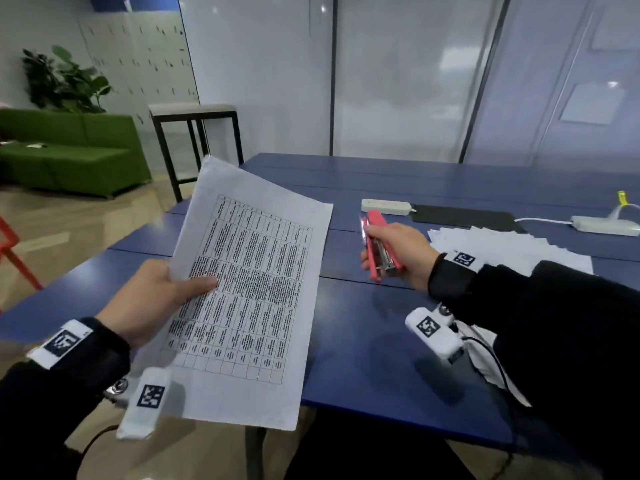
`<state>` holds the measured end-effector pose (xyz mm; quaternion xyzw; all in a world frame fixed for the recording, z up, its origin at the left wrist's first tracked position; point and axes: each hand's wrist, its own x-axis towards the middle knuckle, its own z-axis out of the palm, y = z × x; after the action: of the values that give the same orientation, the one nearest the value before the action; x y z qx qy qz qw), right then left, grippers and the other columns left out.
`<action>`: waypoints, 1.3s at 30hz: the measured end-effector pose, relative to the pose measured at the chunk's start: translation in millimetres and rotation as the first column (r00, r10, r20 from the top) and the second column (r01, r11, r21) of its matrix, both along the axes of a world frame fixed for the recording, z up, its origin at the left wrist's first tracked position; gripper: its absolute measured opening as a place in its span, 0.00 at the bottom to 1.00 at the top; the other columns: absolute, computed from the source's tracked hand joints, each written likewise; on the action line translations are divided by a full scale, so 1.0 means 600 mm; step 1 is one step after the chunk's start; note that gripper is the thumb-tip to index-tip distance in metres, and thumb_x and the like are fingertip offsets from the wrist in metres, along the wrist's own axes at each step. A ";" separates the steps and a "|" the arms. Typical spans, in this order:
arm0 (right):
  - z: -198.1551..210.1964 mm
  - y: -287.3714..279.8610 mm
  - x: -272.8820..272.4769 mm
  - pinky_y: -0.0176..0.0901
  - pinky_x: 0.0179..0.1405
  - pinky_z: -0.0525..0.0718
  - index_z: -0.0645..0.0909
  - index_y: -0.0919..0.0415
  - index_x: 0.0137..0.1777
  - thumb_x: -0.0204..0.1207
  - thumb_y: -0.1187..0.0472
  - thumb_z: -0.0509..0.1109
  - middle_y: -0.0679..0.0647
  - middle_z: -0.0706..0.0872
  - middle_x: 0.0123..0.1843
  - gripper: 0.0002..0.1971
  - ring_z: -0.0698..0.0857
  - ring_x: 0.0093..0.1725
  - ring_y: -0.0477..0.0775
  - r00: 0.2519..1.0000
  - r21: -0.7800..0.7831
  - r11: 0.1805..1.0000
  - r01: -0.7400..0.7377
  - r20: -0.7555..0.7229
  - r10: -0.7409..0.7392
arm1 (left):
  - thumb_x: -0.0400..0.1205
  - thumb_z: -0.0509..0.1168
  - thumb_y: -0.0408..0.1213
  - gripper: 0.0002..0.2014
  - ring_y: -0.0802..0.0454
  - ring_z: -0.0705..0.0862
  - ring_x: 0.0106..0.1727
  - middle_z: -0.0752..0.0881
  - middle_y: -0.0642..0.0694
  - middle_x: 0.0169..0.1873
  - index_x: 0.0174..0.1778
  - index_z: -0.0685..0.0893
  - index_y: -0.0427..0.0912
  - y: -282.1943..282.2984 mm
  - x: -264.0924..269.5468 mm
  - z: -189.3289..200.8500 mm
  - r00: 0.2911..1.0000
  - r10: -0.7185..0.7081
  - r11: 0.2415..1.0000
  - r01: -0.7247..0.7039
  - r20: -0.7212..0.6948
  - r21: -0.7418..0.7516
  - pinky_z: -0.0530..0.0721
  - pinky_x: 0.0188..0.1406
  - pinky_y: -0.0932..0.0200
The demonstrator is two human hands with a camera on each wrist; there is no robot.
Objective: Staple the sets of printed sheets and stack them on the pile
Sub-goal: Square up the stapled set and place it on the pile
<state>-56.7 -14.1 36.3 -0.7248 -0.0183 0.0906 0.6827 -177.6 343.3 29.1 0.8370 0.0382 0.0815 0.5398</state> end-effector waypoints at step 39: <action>0.106 -0.154 -0.019 0.62 0.41 0.92 0.81 0.58 0.51 0.87 0.33 0.58 0.59 0.84 0.43 0.26 0.91 0.32 0.60 0.830 0.461 0.736 0.496 -0.001 -0.558 | 0.80 0.79 0.47 0.25 0.55 0.70 0.18 0.75 0.51 0.16 0.25 0.75 0.39 -0.249 0.044 0.012 0.962 -0.268 0.893 0.229 0.051 0.387 0.67 0.19 0.62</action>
<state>-68.2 -106.6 100.0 -0.5298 0.1211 -0.1631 0.8234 -151.0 193.7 36.1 0.9178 -0.1135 0.0606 0.3756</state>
